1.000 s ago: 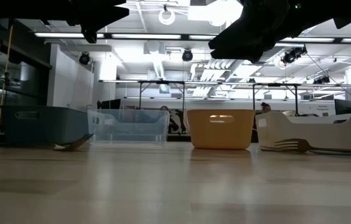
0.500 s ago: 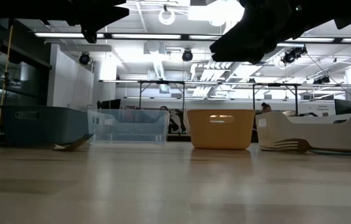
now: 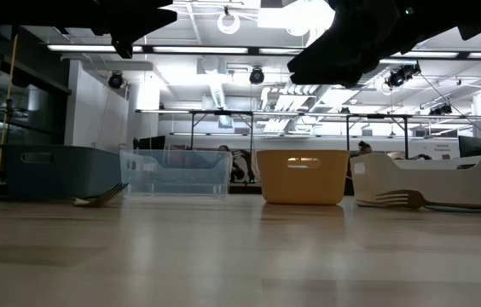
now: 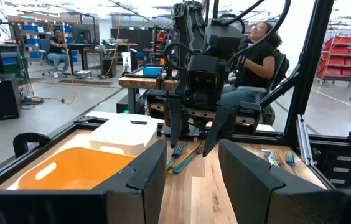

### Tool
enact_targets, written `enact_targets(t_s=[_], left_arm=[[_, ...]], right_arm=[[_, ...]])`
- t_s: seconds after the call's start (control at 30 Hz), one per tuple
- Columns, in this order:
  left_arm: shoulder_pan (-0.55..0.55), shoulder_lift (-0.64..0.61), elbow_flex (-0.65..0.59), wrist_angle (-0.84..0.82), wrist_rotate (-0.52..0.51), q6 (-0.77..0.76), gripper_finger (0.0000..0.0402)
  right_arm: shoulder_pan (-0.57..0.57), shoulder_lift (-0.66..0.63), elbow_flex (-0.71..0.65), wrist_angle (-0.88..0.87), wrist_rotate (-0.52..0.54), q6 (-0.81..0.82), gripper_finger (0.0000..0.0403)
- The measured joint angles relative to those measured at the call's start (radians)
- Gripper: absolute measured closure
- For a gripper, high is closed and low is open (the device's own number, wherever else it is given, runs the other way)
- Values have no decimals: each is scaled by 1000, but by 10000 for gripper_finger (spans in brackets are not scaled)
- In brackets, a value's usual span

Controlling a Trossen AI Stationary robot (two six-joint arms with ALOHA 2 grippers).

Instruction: Sort silverware by color (type)

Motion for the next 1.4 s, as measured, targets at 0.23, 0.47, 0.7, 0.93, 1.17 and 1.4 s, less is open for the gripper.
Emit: enact_targets(t_s=[0.23, 0.47, 0.7, 0.93, 1.17, 1.4], left_arm=[[0, 0, 0, 0, 0, -7, 263], [0, 0, 0, 3, -2, 15, 263], [0, -4, 1, 9, -3, 19, 263], [0, -4, 1, 8, -4, 15, 263], [0, -4, 1, 8, -5, 43, 263], [0, -5, 1, 8, -5, 44, 263]], right_arm=[[0, 0, 0, 0, 0, -1, 195], [0, 0, 0, 0, 0, -6, 195], [-2, 0, 44, 3, -67, 122, 195], [70, 0, 234, -469, -265, 366, 195], [266, 99, 362, -878, -386, 770, 195], [480, 255, 417, -982, -570, 1093, 195]])
